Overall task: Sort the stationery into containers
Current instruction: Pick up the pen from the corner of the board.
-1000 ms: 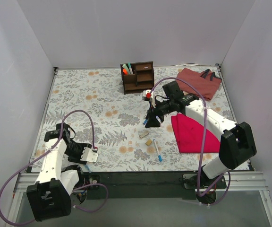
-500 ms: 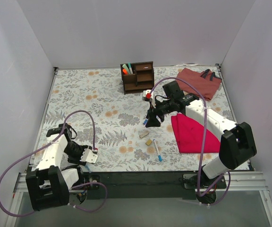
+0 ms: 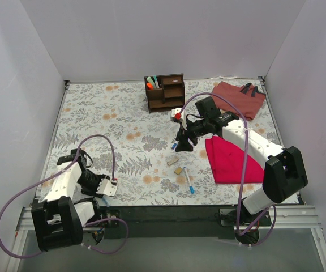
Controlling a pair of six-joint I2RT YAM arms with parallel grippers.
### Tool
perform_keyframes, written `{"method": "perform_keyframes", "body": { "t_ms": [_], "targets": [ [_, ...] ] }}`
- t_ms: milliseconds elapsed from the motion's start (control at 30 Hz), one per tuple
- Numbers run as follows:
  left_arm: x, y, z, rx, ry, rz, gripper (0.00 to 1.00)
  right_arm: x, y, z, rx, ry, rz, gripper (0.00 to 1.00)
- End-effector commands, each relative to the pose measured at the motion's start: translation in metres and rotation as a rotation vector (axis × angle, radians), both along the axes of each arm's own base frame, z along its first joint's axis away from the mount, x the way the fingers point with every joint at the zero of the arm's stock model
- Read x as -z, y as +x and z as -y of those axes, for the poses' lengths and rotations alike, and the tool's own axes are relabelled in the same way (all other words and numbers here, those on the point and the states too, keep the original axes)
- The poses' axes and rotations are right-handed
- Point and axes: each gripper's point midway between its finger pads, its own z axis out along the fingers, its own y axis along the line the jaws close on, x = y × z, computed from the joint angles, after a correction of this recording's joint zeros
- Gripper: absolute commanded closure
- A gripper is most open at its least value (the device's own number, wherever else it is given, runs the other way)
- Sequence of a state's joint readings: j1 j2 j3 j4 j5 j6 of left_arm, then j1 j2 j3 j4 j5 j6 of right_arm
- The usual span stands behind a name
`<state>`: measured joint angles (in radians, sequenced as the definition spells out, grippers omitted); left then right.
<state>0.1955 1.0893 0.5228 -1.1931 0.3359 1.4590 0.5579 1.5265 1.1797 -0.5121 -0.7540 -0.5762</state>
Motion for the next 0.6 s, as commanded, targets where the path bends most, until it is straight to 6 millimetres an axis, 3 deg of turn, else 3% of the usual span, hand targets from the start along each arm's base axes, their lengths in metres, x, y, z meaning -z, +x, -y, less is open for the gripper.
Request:
{"method": "perform_keyframes", "body": {
  "t_ms": [0,100,300,433,567],
  "targets": [
    [0.013,0.022,0.008,0.211,-0.028,0.191,0.62,-0.022,0.014,0.000,-0.007,0.032,0.119,0.35],
    [0.013,0.025,0.013,0.207,-0.055,0.211,0.67,-0.023,0.020,0.001,0.000,0.027,0.133,0.35],
    [-0.006,0.044,0.030,0.194,-0.166,0.245,0.82,-0.024,0.030,0.004,0.028,0.011,0.141,0.35],
    [-0.018,0.067,0.034,0.177,-0.216,0.251,0.89,-0.017,0.034,0.009,0.050,-0.017,0.123,0.35],
    [-0.016,0.085,0.048,0.171,-0.273,0.192,0.92,-0.013,0.037,0.015,0.075,-0.047,0.117,0.36]
  ]
}}
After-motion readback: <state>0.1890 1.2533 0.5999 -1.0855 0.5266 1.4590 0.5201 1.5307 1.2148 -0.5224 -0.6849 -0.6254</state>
